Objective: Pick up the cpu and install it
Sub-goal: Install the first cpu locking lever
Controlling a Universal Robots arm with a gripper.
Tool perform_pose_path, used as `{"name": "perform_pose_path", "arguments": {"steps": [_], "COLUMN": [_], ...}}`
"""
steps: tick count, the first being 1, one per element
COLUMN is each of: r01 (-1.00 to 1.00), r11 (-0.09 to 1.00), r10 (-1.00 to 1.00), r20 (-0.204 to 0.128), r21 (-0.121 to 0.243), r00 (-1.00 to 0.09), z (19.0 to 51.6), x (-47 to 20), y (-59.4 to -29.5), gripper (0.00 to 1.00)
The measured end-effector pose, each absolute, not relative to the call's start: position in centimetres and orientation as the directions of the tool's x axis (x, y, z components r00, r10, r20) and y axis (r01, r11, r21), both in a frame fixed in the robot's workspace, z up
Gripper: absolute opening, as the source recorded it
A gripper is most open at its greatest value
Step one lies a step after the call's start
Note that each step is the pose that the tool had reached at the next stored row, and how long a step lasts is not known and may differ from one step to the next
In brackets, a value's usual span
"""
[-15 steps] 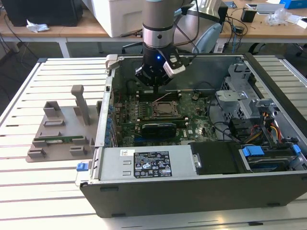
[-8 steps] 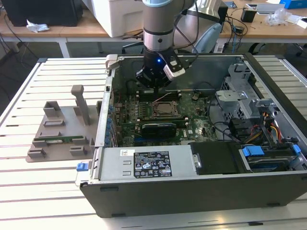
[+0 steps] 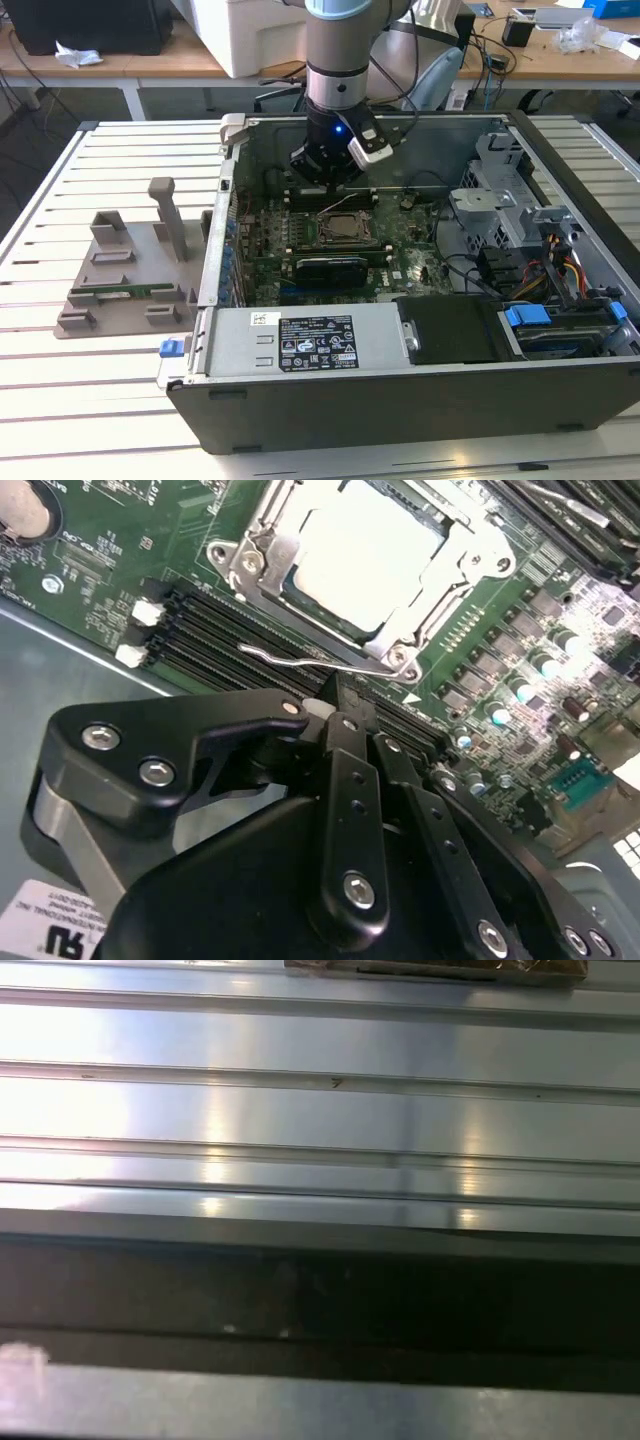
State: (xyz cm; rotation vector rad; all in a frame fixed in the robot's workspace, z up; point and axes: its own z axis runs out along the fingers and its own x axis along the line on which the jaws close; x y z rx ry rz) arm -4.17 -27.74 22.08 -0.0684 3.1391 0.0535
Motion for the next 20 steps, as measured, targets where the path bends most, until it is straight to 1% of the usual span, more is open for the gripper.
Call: {"name": "perform_pose_path", "arguments": {"steps": [20], "r01": [-0.044], "r11": [0.998], "r10": [-0.044], "r20": [-0.001], "r21": [0.033], "r00": [-0.999], "z": [20.1], "x": [-1.8], "y": [-27.7], "gripper": [0.11]}}
